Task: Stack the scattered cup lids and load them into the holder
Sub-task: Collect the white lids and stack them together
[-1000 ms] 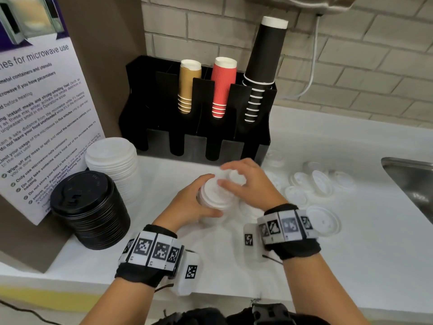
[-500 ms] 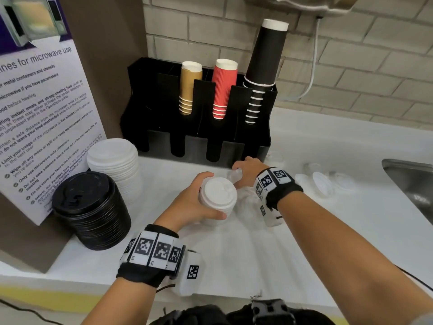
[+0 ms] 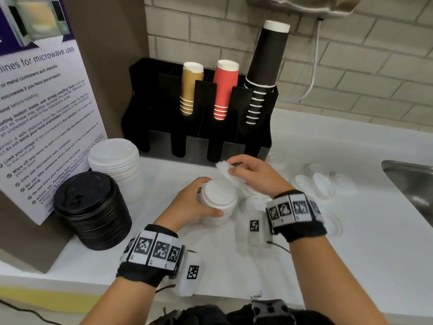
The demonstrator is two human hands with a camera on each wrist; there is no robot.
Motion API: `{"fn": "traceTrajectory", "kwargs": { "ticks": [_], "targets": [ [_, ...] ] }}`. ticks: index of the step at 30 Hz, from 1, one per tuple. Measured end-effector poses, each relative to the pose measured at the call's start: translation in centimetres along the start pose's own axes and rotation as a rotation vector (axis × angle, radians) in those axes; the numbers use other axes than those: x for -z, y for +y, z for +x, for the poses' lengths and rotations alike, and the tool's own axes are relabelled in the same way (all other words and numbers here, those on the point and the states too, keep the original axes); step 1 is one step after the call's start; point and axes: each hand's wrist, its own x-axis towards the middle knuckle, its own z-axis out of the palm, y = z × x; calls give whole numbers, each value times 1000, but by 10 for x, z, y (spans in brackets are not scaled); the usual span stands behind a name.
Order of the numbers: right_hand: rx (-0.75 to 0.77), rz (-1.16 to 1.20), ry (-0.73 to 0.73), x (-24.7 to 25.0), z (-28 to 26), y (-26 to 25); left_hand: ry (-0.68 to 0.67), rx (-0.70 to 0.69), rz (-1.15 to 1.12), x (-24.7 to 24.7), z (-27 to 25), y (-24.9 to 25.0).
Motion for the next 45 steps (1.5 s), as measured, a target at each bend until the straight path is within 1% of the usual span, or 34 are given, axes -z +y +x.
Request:
{"fn": "traceTrajectory", "kwargs": {
  "ticks": [3,7,13,17,20,22,24,25,26,28,29,31,36,39,41,43,45],
  "targets": [
    [92,-20,42,-16,-22,2,5,0,-12,-1,1,1],
    [145,-92,87,-30,-32,5,23,-2,-1,-2,1,1],
    [166,-213,84,-39,-36,3,42,-4,20,-3,0,3],
    [179,-201,82,-40,-36,4,36,3,24,-2,-1,4],
    [197,-213,43,-40,-36,5,15,-1,20,-2,-3,5],
    [206,-159,80,-35,-35,8,3,-17,9,-2,-5,5],
    [152,-111,204,-23,-32,15,-3,-36,4,-2,-7,5],
    [91,-152,242,-15,-31,20,-4,-42,6,-3,-7,5],
    [4,-235,227,-7,-30,26,0,-47,10,-3,-7,5],
    [-197,-443,64,2,-29,39,11,-55,13,-4,-7,5],
    [-269,-514,-25,3,-30,43,15,-59,13,-4,-7,6],
    [-335,-556,-131,1,-31,47,22,-67,20,-5,-6,5],
    [-333,-576,-203,-4,-28,49,33,-80,40,-6,-4,5],
    [-310,-605,-198,-2,-28,49,33,-78,39,-6,-4,4],
    [-303,-584,-165,4,-30,47,36,-75,37,-6,-4,3],
    [-280,-486,-115,13,-33,42,40,-79,38,-6,-4,2],
    [-209,-293,-53,18,-35,34,51,-86,39,-7,-3,1]
  ]
}}
